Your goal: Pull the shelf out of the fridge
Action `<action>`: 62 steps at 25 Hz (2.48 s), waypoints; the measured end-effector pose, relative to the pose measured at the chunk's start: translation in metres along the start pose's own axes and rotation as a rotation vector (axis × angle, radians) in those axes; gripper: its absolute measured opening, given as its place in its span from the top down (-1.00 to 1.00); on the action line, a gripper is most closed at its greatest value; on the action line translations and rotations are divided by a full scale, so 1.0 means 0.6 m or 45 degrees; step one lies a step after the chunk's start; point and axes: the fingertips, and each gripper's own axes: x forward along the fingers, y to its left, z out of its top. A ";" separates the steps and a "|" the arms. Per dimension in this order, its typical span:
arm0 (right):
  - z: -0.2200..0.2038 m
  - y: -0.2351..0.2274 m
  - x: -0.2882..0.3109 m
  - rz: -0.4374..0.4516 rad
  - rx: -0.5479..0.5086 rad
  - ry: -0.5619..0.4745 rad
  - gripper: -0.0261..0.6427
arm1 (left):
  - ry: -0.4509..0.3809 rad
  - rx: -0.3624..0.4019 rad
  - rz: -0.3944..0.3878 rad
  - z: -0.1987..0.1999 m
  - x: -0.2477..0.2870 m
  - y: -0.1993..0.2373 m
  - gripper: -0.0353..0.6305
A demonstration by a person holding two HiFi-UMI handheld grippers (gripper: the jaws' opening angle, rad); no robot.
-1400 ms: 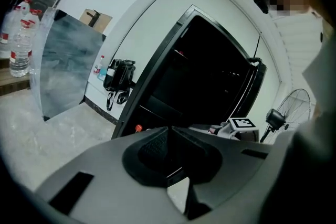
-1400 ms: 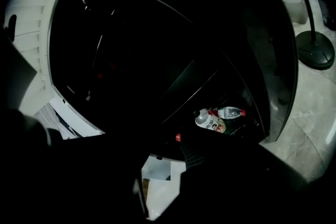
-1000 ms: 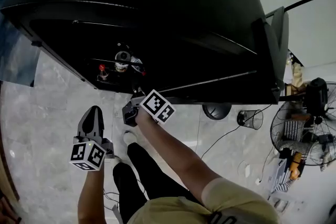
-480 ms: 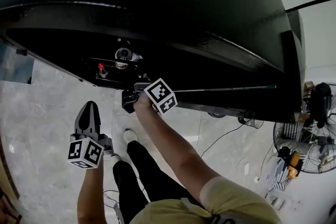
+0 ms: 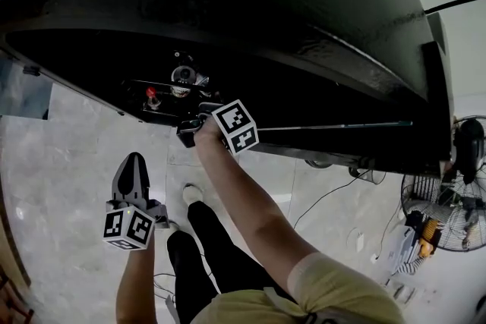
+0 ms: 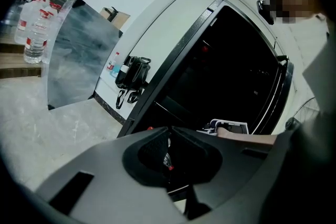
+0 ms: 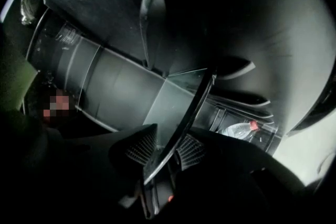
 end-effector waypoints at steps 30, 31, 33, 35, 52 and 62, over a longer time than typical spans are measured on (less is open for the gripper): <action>-0.031 -0.010 -0.078 0.111 0.145 0.051 0.71 | 0.066 -0.428 -0.153 -0.032 0.028 0.004 0.67; -0.030 -0.008 -0.079 0.123 0.138 0.054 0.72 | 0.062 -0.442 -0.150 -0.034 0.034 0.009 0.66; -0.029 -0.007 -0.080 0.139 0.135 0.061 0.72 | 0.063 -0.476 -0.125 -0.039 0.043 0.019 0.65; -0.030 -0.007 -0.081 0.149 0.145 0.066 0.73 | 0.051 -0.534 -0.123 -0.038 0.053 0.018 0.65; -0.049 -0.022 -0.129 0.232 0.200 0.101 0.77 | 0.012 -0.703 -0.256 -0.031 0.140 0.005 0.51; -0.052 -0.030 -0.158 0.243 0.194 0.118 0.77 | -0.018 -0.757 -0.281 -0.023 0.167 0.004 0.51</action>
